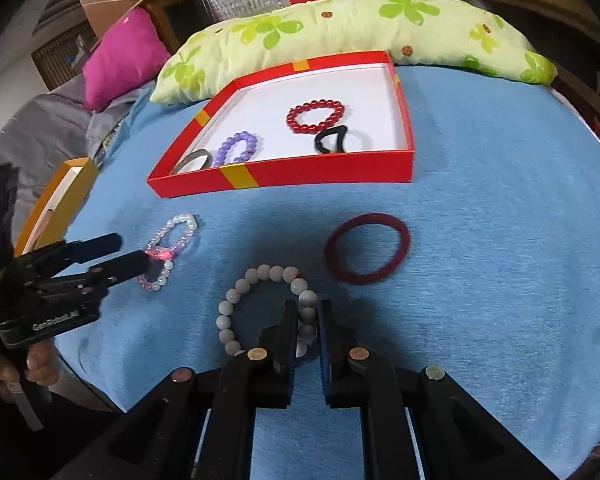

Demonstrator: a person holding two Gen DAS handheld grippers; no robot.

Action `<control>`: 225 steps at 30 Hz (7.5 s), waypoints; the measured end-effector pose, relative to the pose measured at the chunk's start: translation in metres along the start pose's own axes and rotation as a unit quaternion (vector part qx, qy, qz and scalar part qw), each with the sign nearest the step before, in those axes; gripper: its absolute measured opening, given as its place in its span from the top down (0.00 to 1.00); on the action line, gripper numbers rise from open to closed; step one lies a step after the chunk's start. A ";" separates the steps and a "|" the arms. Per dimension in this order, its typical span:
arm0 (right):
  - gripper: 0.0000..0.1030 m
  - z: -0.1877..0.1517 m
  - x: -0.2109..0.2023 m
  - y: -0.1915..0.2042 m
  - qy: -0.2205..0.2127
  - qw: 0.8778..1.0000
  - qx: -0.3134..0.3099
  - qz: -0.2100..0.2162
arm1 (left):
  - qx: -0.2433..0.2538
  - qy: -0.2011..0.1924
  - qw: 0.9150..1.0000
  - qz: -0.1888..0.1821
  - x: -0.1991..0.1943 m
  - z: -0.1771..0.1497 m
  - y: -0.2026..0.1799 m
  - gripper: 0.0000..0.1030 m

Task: Organize jewelry
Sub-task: 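Grasp the white pearl bracelet with the right gripper while the left gripper grasps the pink-white bead bracelet, then carry both bracelets into the red box and open both grippers, then withdraw both grippers from the red box, then grasp the dark red hair band with the right gripper while the left gripper approaches the pink-purple bead bracelet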

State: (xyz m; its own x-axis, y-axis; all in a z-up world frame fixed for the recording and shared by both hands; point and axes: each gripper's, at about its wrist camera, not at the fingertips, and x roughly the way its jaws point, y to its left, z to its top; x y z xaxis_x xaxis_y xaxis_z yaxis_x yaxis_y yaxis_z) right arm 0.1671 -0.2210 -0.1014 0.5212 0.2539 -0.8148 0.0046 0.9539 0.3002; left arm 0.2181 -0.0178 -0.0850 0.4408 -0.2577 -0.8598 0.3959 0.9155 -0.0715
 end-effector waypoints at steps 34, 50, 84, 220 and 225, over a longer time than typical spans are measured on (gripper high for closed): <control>0.90 0.015 -0.033 0.006 -0.099 0.992 0.028 0.076 | -0.003 -0.043 0.995 -0.090 -0.011 0.019 -0.004 0.93; 0.90 0.030 -0.048 0.009 -0.128 0.984 0.045 0.119 | -0.011 -0.083 0.991 -0.102 -0.037 0.029 -0.002 0.93; 0.90 0.220 0.079 -0.021 -0.118 0.967 0.154 0.166 | -0.086 -0.067 0.986 -0.127 0.060 0.174 0.046 0.93; 0.85 0.037 0.013 -0.065 0.006 0.994 0.112 0.002 | -0.064 0.020 0.996 0.061 0.008 -0.030 0.013 0.18; 0.85 0.034 0.016 -0.054 0.016 0.996 0.088 0.013 | -0.052 0.018 0.996 0.071 0.012 -0.030 0.010 0.15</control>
State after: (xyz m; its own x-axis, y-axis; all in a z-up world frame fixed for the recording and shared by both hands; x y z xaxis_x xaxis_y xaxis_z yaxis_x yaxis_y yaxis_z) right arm 0.2046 -0.2733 -0.1139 0.4958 0.2857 -0.8201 0.1417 0.9051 0.4009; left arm 0.2030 -0.0027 -0.1112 0.4559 -0.1134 -0.8828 0.2455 0.9694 0.0023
